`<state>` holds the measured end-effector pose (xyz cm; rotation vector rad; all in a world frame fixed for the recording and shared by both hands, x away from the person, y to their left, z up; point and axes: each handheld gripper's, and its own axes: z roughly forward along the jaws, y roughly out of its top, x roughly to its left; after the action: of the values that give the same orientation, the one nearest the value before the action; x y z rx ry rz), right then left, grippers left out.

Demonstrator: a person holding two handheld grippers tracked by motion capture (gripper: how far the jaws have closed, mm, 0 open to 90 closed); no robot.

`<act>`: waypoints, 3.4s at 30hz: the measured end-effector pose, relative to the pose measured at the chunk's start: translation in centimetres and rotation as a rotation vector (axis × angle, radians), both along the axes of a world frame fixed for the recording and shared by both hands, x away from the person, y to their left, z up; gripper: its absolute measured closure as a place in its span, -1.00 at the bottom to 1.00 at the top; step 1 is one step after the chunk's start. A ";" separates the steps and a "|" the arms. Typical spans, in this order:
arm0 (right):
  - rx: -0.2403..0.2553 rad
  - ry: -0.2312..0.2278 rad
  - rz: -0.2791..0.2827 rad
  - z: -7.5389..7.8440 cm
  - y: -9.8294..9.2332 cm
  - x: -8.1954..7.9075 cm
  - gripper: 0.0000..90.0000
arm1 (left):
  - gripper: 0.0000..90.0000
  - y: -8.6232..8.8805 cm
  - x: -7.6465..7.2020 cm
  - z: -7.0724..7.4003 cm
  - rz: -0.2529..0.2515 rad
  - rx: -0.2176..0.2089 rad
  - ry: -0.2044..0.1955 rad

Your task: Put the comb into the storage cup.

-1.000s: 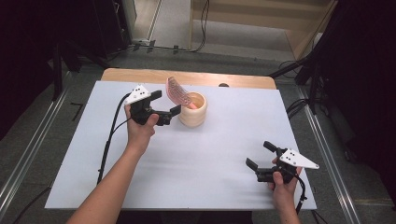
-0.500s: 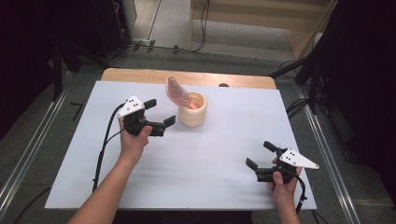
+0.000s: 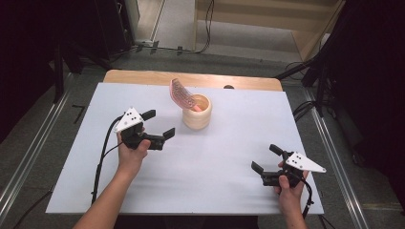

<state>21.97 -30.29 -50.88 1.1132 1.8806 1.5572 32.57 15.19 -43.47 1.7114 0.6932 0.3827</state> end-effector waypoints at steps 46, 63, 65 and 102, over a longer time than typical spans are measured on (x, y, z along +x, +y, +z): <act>0.000 0.002 -0.004 -0.1 0.0 0.1 -1.00 | -1.00 4.8 -5.3 -3.3 0.071 0.050 -0.020; 0.007 0.005 -0.012 -0.2 0.0 0.1 -1.00 | -1.00 8.7 -7.0 -4.3 0.140 0.053 -0.007; 0.009 0.006 -0.013 -0.2 0.0 0.1 -1.00 | -1.00 9.2 -7.2 -4.4 0.150 0.059 -0.006; 0.011 0.013 -0.026 -0.4 -0.1 0.3 -1.00 | -1.00 16.2 -8.6 -5.3 0.277 0.088 0.017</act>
<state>22.27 -30.38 -51.32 1.1506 1.8612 1.5513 23.96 31.43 -48.77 1.7060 0.9425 0.5994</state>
